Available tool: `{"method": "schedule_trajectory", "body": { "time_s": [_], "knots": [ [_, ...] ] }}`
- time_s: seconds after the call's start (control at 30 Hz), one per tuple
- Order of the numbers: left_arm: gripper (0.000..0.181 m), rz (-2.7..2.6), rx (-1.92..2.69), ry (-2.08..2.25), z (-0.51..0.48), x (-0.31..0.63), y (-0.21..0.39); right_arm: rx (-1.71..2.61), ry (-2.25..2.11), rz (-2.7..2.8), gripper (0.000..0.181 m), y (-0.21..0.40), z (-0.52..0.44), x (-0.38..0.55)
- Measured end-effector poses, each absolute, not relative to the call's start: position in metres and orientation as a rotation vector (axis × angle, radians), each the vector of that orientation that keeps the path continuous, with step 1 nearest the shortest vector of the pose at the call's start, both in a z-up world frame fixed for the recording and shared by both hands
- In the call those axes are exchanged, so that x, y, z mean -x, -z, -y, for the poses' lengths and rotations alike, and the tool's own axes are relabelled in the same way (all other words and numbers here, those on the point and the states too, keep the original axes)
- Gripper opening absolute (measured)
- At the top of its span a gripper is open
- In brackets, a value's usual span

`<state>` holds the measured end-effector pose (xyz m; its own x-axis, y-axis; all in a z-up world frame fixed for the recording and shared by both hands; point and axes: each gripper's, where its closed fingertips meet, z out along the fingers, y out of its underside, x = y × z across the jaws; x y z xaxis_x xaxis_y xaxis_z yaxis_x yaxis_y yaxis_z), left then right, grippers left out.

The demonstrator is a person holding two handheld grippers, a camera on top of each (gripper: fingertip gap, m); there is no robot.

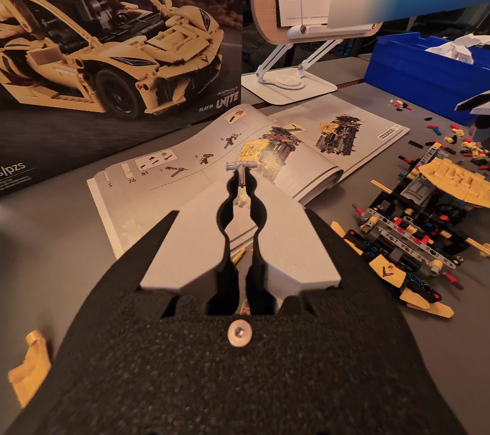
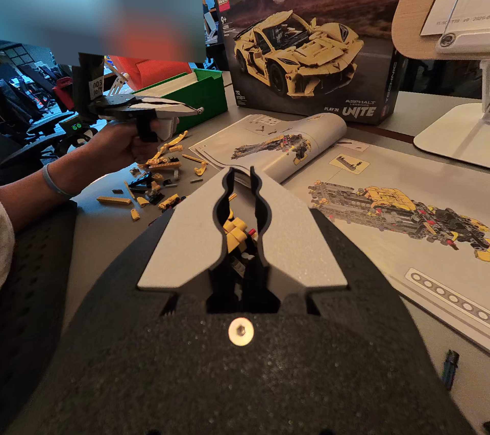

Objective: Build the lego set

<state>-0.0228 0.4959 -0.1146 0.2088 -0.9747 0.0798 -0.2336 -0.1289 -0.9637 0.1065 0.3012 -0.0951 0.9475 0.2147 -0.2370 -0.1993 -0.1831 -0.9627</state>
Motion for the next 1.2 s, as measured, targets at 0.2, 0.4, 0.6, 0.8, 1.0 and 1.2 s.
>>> {"method": "schedule_trajectory", "body": {
  "time_s": [0.2, 0.4, 0.6, 0.8, 1.0, 1.2],
  "knots": [
    [0.004, -1.242, 1.514, 1.048, -0.477, 0.013, 0.111, 1.774, -0.218, 0.136, 0.017, 0.102, -0.303, -0.099],
    [0.004, -1.362, 1.385, 1.076, -0.438, 0.001, 0.102, 1.765, -0.139, 0.258, 0.02, 0.092, -0.308, -0.073],
    [0.004, -1.495, 1.229, 1.444, -0.355, -0.006, 0.076, 1.775, -0.146, 0.429, 0.047, 0.088, -0.311, -0.042],
    [0.004, -1.611, 1.263, 1.701, -0.289, -0.01, 0.072, 1.611, 0.224, 0.669, 0.032, 0.078, -0.299, -0.015],
    [0.004, -1.783, 1.284, 1.93, -0.26, 0.01, 0.064, 1.471, 0.221, 0.816, 0.012, 0.07, -0.274, 0.005],
    [0.004, -1.817, 1.297, 2.192, -0.254, 0.031, 0.049, 1.326, 0.159, 0.853, 0.006, 0.046, -0.259, 0.033]
  ]
}}
